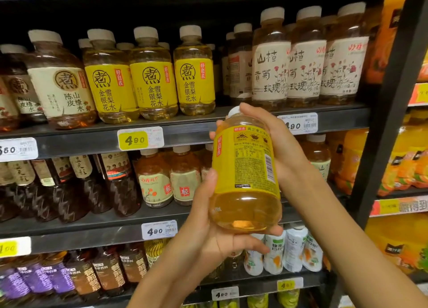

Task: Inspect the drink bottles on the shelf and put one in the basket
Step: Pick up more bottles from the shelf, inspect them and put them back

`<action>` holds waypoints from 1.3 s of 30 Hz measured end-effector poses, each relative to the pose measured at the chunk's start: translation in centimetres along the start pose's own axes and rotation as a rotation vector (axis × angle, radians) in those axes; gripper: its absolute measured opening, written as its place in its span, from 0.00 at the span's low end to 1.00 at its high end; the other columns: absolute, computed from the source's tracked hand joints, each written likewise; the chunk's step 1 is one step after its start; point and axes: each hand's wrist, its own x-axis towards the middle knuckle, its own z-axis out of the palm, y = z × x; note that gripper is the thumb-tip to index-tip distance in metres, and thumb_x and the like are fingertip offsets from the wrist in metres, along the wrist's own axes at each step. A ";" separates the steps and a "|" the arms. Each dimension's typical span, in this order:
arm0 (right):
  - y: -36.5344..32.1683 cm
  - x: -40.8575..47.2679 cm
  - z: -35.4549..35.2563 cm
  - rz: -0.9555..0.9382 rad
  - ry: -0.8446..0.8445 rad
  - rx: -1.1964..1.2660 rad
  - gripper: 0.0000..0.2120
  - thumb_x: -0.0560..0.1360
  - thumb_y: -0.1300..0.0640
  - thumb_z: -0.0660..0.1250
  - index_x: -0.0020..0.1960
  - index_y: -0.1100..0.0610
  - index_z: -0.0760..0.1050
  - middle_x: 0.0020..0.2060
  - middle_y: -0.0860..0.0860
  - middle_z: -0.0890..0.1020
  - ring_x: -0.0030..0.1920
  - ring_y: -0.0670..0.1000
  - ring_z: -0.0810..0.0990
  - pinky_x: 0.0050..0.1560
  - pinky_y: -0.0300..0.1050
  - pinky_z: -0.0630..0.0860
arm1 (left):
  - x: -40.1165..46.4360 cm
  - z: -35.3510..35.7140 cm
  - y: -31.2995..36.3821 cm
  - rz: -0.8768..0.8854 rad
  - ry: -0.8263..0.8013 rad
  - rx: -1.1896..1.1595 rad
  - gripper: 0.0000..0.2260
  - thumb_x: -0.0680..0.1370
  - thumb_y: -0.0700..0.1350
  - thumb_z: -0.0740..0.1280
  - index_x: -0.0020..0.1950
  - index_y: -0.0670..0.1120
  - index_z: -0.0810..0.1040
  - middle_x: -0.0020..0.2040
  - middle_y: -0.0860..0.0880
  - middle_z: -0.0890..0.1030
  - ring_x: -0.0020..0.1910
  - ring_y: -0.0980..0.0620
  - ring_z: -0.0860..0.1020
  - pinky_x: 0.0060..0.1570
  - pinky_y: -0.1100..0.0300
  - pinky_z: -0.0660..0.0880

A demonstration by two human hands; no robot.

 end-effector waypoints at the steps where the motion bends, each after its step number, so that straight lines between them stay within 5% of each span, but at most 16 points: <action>1: -0.1 -0.1 0.0 -0.011 0.009 -0.012 0.14 0.70 0.50 0.67 0.40 0.61 0.81 0.38 0.57 0.83 0.45 0.57 0.82 0.47 0.49 0.80 | -0.1 -0.2 0.1 -0.008 0.036 0.050 0.35 0.66 0.65 0.72 0.63 0.41 0.77 0.54 0.32 0.81 0.48 0.37 0.83 0.38 0.51 0.81; 4: -0.4 -0.3 0.0 -0.065 0.046 -0.072 0.12 0.71 0.51 0.68 0.47 0.60 0.76 0.40 0.56 0.82 0.45 0.56 0.80 0.48 0.48 0.79 | -0.3 -0.3 0.3 0.005 0.165 0.133 0.34 0.64 0.65 0.68 0.64 0.46 0.75 0.54 0.35 0.82 0.47 0.35 0.83 0.36 0.52 0.81; 8: -0.4 -0.2 0.0 -0.038 0.061 -0.126 0.08 0.76 0.52 0.65 0.42 0.56 0.74 0.37 0.54 0.79 0.40 0.52 0.79 0.46 0.46 0.77 | -0.5 -0.2 -0.3 0.055 0.164 0.185 0.33 0.65 0.66 0.73 0.62 0.46 0.78 0.54 0.34 0.82 0.47 0.36 0.83 0.40 0.53 0.81; 13: -0.4 0.0 -0.2 -0.004 0.092 -0.117 0.09 0.78 0.51 0.63 0.45 0.56 0.76 0.35 0.52 0.81 0.36 0.50 0.81 0.42 0.43 0.79 | -0.6 0.2 -0.1 0.028 0.121 -0.020 0.38 0.60 0.61 0.79 0.59 0.35 0.79 0.50 0.30 0.81 0.41 0.38 0.83 0.37 0.52 0.81; 16: 0.3 0.0 -0.4 0.038 0.078 -0.077 0.10 0.77 0.50 0.64 0.44 0.56 0.77 0.36 0.52 0.81 0.39 0.50 0.80 0.46 0.45 0.78 | -0.6 1.4 0.9 -0.002 0.101 -0.250 0.37 0.63 0.63 0.74 0.55 0.32 0.80 0.49 0.31 0.80 0.39 0.40 0.83 0.35 0.54 0.82; 19: 1.3 0.1 -0.1 0.099 0.078 0.013 0.15 0.75 0.45 0.65 0.47 0.58 0.77 0.41 0.55 0.80 0.43 0.53 0.80 0.52 0.47 0.77 | -0.3 1.5 1.4 0.049 0.150 -0.349 0.41 0.62 0.64 0.65 0.62 0.33 0.76 0.59 0.31 0.77 0.43 0.41 0.80 0.33 0.58 0.80; 23: 1.5 0.5 0.2 0.108 0.085 0.100 0.23 0.72 0.45 0.65 0.61 0.59 0.71 0.60 0.62 0.72 0.59 0.58 0.72 0.71 0.55 0.65 | 0.6 1.9 2.8 -0.113 -0.037 -0.612 0.41 0.73 0.64 0.58 0.57 0.23 0.73 0.49 0.22 0.76 0.40 0.26 0.80 0.40 0.38 0.80; 26: 1.0 0.7 0.4 0.059 0.101 0.097 0.17 0.76 0.50 0.63 0.60 0.60 0.70 0.59 0.62 0.72 0.59 0.59 0.71 0.72 0.57 0.63 | -0.2 0.8 1.9 -0.105 0.079 -0.521 0.44 0.61 0.63 0.73 0.65 0.32 0.73 0.46 0.31 0.79 0.34 0.35 0.82 0.31 0.46 0.81; 29: 0.5 0.8 0.4 -0.013 0.125 0.055 0.10 0.78 0.54 0.62 0.55 0.60 0.72 0.53 0.62 0.74 0.57 0.60 0.71 0.67 0.58 0.67 | -0.9 0.1 1.4 -0.106 0.034 -0.307 0.43 0.56 0.58 0.81 0.61 0.32 0.76 0.51 0.29 0.79 0.43 0.34 0.82 0.40 0.45 0.82; 34: -0.7 0.3 0.7 -0.165 0.132 -0.057 0.05 0.77 0.57 0.63 0.44 0.57 0.74 0.39 0.56 0.77 0.45 0.57 0.77 0.46 0.48 0.74 | -0.7 -1.6 1.7 0.047 0.195 -0.034 0.30 0.68 0.57 0.67 0.67 0.44 0.71 0.60 0.35 0.80 0.56 0.36 0.80 0.44 0.49 0.81; 39: -1.0 0.3 0.8 -0.277 0.253 -0.372 0.04 0.77 0.56 0.66 0.45 0.56 0.76 0.35 0.51 0.82 0.36 0.50 0.81 0.40 0.45 0.78 | -0.3 -1.6 1.5 0.038 0.161 -0.064 0.31 0.70 0.58 0.68 0.68 0.43 0.70 0.61 0.33 0.78 0.59 0.31 0.77 0.50 0.45 0.80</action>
